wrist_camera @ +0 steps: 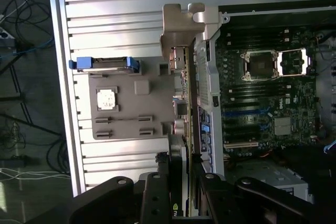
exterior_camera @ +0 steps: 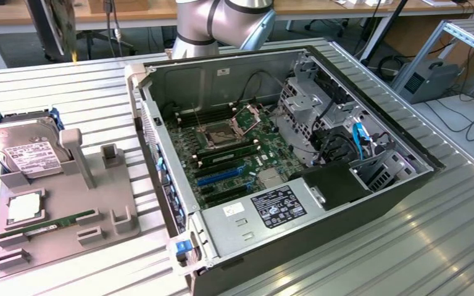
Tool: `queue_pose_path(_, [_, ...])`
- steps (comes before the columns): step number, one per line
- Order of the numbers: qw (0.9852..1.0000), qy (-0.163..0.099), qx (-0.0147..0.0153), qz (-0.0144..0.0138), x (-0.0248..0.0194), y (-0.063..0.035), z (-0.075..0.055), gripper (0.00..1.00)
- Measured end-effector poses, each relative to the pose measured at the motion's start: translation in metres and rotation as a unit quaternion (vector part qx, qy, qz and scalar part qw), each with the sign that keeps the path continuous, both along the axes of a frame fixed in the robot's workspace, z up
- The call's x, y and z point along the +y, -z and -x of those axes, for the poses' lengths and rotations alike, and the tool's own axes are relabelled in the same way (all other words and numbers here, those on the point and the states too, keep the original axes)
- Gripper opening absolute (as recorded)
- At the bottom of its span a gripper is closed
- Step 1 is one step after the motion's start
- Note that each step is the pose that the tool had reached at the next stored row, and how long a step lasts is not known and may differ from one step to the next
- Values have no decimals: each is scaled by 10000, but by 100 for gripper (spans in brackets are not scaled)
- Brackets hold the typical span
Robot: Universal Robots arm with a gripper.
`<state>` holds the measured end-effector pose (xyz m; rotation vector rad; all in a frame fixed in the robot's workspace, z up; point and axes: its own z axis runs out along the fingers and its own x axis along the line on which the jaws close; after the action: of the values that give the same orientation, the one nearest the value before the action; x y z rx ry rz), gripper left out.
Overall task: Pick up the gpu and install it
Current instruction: 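Pick up the gpu and move the gpu toward the slot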
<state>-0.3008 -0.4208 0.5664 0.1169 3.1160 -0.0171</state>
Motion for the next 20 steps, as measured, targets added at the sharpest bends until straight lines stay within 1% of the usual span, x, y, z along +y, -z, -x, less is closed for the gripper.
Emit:
queue_pose_path(7, [10000,0,8,0,0,-72,-3,27])
queue_pose_path(20, [10000,0,37,0,0,-182,-13,27])
